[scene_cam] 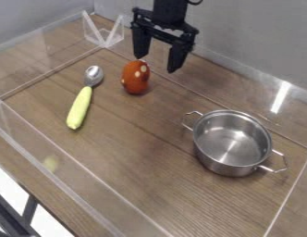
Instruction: Move mushroom to the right side of the table
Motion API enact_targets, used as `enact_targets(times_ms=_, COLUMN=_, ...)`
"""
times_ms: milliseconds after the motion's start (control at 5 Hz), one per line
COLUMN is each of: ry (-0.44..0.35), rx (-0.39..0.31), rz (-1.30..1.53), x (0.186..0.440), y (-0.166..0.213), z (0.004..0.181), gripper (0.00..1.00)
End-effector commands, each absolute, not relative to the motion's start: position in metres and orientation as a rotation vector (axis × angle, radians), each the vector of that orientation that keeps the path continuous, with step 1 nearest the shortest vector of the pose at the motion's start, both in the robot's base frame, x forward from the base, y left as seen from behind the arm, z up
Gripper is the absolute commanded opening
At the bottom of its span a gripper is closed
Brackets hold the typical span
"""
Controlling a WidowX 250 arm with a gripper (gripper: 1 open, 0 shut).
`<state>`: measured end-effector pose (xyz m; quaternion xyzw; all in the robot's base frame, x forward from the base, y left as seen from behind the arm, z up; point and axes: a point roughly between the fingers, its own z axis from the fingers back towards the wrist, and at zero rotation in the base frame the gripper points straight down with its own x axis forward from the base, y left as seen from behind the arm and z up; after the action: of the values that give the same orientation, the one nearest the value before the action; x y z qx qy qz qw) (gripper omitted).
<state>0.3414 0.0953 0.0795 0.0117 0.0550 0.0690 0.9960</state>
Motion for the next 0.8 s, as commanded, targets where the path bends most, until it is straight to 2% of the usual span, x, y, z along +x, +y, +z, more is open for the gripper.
enact_targets(times_ms=0, ry=0.069, rx=0.040, rz=0.162, x=0.342, y=0.105, z=0.081, gripper=1.00)
enact_targets(times_ms=200, ry=0.080, rx=0.039, rz=0.173, x=0.336, y=0.107, z=0.065, gripper=1.00)
enact_targets(times_ms=600, ry=0.092, rx=0.045, rz=0.305, x=0.334, y=0.132, z=0.058, gripper=1.00)
